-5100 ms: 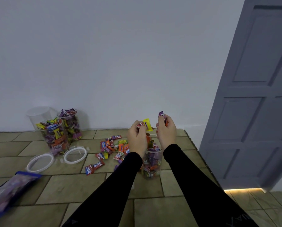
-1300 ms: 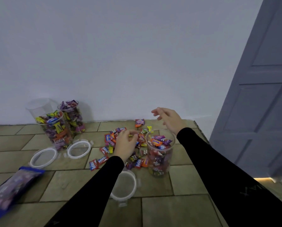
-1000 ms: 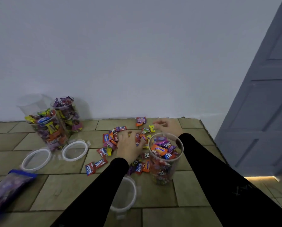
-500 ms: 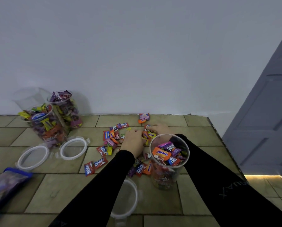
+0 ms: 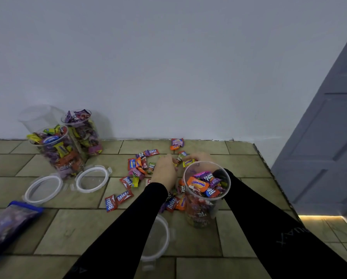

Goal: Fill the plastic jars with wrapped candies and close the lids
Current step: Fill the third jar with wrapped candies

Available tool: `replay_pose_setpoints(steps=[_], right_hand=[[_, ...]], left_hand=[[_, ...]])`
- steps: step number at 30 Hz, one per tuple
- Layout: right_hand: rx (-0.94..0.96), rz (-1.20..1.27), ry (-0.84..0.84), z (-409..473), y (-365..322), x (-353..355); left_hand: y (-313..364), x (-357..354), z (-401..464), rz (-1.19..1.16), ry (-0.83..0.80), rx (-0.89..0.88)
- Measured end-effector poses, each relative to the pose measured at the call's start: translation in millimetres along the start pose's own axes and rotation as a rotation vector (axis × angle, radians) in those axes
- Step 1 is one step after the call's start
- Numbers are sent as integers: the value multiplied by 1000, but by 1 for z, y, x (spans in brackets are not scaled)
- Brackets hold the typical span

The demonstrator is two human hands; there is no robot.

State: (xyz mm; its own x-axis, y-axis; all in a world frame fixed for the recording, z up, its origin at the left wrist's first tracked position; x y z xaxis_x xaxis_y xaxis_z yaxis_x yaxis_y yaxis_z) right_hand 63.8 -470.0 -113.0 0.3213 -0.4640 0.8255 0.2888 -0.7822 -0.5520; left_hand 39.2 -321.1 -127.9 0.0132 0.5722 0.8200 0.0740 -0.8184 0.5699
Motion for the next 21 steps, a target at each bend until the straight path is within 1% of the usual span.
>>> replay_pose_setpoints(steps=[3, 7, 10, 12, 15, 18, 21], right_hand=[[0, 147, 127, -10, -6, 5], [-14, 407, 314, -22, -11, 10], [5, 435, 419, -31, -17, 24], [38, 509, 482, -39, -23, 35], [108, 519, 562, -50, -34, 49], [136, 537, 616, -60, -46, 63], [174, 584, 698, -72, -60, 76]], left_hand=[[5, 5, -7, -145, 31, 39], [11, 17, -16, -367, 55, 74], [16, 26, -21, -554, 77, 84], [19, 32, -24, -619, 122, 83], [24, 40, -28, -693, 168, 42], [35, 52, -35, -792, 208, -8], [49, 66, -47, -935, 197, -54]])
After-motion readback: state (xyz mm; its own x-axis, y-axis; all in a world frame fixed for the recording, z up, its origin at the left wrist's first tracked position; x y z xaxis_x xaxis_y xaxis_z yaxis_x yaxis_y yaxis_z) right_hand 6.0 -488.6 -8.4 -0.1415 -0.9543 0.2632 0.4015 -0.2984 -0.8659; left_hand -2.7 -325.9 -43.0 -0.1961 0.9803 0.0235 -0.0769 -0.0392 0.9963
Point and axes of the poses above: each hand's wrist, its own z-axis towards the middle knuckle, its own x-axis out of the back of the hand, y = z × x, the point moved 1 cm from there along z, towards the middle knuckle, and after that the axes turned 7 degrees about x, right-handed, at the moved point
